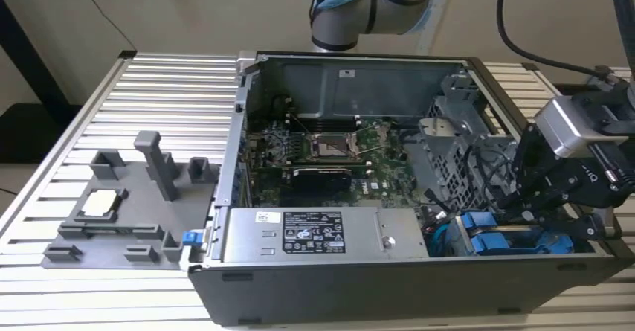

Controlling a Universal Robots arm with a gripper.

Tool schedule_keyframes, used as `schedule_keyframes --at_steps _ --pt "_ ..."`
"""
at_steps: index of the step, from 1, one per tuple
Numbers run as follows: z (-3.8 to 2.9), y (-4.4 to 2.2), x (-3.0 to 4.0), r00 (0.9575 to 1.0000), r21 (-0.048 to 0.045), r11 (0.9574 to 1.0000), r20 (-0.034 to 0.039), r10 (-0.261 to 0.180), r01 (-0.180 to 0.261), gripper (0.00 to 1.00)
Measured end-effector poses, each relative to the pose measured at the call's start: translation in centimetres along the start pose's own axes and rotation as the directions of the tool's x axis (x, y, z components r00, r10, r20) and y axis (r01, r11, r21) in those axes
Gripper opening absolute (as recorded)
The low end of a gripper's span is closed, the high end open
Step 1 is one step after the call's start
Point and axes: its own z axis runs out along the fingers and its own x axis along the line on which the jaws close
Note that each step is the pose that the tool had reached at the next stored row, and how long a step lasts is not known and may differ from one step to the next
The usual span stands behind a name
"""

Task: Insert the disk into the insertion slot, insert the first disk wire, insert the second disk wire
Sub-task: 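Insert the second disk wire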

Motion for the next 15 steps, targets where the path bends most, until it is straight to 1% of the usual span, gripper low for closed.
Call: schedule_keyframes --at_steps 1,2,3,4,10,12,15 --pt "-0.12 0.02 -0.02 1.0 -0.0004 1.0 0.0008 0.0 0.0 0.24" --pt "-0.4 0.05 -0.07 1.0 -0.0006 1.0 -0.0002 0.0 0.0 0.24" --pt "-0.71 0.09 -0.12 1.0 -0.0006 1.0 -0.0007 0.0 0.0 0.31" --pt "-1.03 0.12 -0.18 1.0 -0.0007 1.0 -0.0005 0.0 0.0 0.31" --pt "-3.41 0.39 -0.58 1.0 -0.0008 1.0 -0.0003 0.0 0.0 0.31" --pt "-3.68 0.42 -0.64 1.0 -0.0007 1.0 -0.0003 0.0 0.0 0.31" --pt "-3.68 0.42 -0.64 1.0 -0.0007 1.0 -0.0001 0.0 0.0 0.31"
